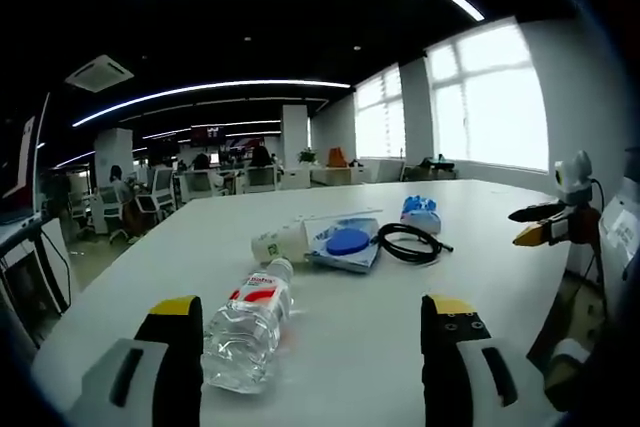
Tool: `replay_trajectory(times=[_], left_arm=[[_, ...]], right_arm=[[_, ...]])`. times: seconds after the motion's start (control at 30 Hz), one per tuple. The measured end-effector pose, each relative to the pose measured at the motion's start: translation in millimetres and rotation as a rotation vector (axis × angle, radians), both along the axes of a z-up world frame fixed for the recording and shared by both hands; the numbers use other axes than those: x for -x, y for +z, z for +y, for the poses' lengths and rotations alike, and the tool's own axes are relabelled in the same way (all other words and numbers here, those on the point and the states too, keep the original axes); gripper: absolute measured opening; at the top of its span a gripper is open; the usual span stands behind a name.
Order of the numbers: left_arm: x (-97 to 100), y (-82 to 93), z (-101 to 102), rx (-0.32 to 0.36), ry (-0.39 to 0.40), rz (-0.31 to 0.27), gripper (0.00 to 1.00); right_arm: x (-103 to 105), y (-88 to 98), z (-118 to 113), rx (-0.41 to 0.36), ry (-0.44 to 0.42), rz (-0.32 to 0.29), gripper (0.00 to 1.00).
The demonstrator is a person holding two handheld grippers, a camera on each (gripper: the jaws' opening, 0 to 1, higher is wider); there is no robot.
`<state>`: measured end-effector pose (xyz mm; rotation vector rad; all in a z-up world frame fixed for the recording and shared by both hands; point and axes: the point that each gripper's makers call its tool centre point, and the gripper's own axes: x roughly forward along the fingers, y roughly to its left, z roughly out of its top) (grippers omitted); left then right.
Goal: Arrange the tabletop items into an orderly group along one side of the table until the central work area is clear of visible clutter.
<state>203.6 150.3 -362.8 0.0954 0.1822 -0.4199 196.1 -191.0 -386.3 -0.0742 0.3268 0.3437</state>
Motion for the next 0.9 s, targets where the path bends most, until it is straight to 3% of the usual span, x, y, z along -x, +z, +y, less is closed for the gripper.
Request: replay_trajectory(times=[0.7, 0.9], left_arm=[[-17.6, -2.9, -0.3, -0.067, -0.018, 0.036, 0.87], [-20.9, -2.7, 1.1, -0.078, -0.020, 0.041, 0.87]], right_arm=[[-2.6, -5.7, 3.9, 0.014, 0.011, 0.023, 0.89], [-4.5, -2.0, 6.9, -0.025, 0.013, 0.010, 0.89]])
